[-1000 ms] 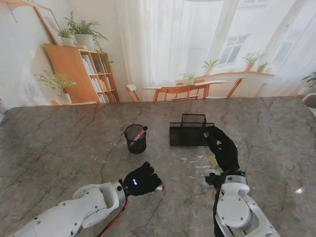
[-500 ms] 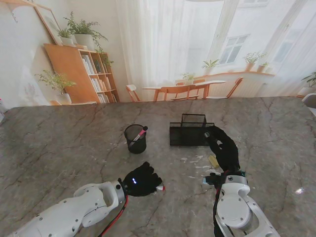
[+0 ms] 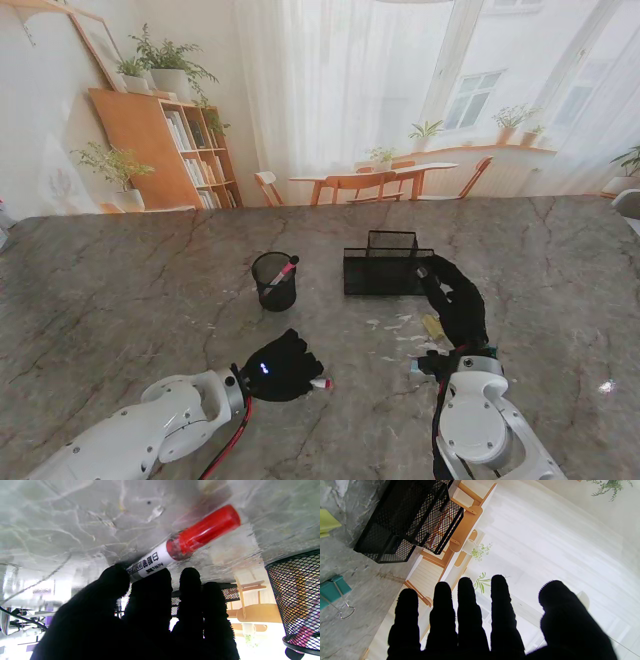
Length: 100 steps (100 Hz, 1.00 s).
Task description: Organize desk stationery
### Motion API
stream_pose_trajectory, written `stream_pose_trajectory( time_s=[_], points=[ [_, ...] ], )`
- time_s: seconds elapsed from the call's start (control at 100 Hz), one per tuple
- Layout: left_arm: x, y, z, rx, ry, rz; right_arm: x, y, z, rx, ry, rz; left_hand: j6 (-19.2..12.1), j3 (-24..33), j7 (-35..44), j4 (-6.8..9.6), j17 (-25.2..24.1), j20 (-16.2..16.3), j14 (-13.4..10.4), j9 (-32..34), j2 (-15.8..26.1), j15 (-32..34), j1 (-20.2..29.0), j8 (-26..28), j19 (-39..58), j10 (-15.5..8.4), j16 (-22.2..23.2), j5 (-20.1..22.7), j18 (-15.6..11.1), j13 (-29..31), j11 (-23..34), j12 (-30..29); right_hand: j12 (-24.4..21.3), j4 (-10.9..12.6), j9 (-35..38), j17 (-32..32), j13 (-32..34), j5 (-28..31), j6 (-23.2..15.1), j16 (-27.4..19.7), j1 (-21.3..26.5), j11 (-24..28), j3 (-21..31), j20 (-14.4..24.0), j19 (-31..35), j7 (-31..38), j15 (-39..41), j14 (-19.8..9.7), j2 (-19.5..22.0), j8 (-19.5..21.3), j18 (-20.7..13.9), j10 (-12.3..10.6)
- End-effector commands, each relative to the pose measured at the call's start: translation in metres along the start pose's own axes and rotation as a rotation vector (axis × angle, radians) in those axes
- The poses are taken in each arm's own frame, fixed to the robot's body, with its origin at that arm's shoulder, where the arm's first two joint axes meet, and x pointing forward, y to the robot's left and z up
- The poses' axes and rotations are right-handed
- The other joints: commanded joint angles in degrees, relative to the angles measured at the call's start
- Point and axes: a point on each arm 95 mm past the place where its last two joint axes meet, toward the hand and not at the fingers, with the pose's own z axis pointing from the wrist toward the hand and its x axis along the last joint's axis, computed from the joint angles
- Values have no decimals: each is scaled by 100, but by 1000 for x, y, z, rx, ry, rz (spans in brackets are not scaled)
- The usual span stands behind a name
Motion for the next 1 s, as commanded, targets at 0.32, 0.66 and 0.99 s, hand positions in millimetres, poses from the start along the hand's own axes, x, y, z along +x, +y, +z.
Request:
stream_pose_trajectory(
  time_s=[0.32,0.66,0.99],
  points=[
    [-1,-7,-11,71,-30,6,1,-2,-1,10,-1,10,-160,430,1070,702,-106,252,-84,-151,-274,-104,289,446,-118,-796,64,1,-229,-191,-61,78,81,122,78,4,88,74,-12,71,30,76,-153,6,122,64,27,-12,88,69,71,1],
    [-5,-34,-17,222,-108,-13,0,-2,-1,10,-1,8,-174,356,1071,651,-112,265,-111,-185,-259,-130,341,390,-164,-804,68,-28,-261,-215,-64,63,81,122,81,5,87,71,-15,71,32,76,-157,3,125,68,26,-10,89,77,72,5],
    [-13,-65,-11,464,-280,-232,-1,-2,-1,8,1,2,-180,197,1052,559,-190,313,-146,-238,-210,-145,441,348,-227,-801,88,-66,-307,-267,-69,77,82,123,84,5,87,77,-13,71,37,76,-157,0,124,73,26,-6,88,84,74,5]
  ],
)
